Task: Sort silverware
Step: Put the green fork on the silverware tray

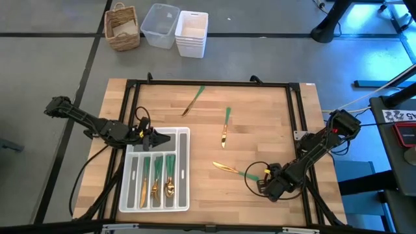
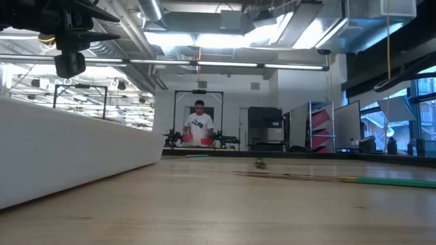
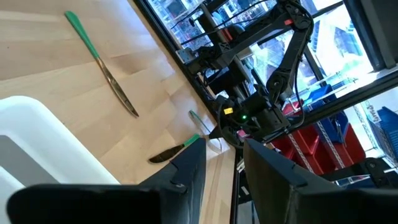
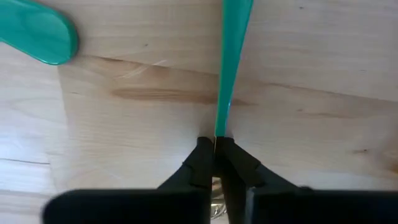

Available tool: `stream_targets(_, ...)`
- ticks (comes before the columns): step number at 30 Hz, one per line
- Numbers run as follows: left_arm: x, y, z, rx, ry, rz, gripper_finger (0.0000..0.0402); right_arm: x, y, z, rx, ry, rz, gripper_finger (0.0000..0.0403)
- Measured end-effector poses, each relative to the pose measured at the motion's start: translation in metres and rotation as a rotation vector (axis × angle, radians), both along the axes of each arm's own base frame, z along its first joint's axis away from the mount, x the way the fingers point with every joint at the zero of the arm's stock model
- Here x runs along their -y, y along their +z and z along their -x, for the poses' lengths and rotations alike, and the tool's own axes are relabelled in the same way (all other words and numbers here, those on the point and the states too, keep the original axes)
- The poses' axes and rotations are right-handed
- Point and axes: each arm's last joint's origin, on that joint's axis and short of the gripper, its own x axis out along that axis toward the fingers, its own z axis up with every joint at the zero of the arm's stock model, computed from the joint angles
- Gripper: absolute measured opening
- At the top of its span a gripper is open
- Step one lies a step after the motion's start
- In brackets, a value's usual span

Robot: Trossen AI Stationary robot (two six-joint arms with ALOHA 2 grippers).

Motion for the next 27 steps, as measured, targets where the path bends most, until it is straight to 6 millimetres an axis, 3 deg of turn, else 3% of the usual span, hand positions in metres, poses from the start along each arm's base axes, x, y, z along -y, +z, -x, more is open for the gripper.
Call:
stream_targets(7, 0.000, 0.000, 0.000, 0.000, 0.002, -0.001, 0.0102, -0.001, 0.004, -0.003, 0.049, -0.015, 0.024, 0.0011)
stream_targets(13, 0.000, 0.000, 0.000, 0.001, 0.004, -0.001, 0.0102, -0.006, 0.017, -0.022, 0.286, -0.090, 0.106, 0.0009)
stream_targets(18, 0.000, 0.000, -0.001, 0.000, 0.009, 0.014, 0.0102, -0.007, 0.033, -0.045, 0.534, -0.094, 0.193, 0.0007)
stream_targets(22, 0.001, -0.002, -0.002, -0.010, 0.017, 0.024, 0.0102, -0.002, 0.048, -0.069, 0.809, 0.009, 0.376, 0.0005)
stream_targets(27, 0.002, -0.001, -0.010, 0.015, 0.046, -0.047, 0.0102, 0.025, 0.065, -0.106, 0.993, 0.145, 0.638, 0.0005)
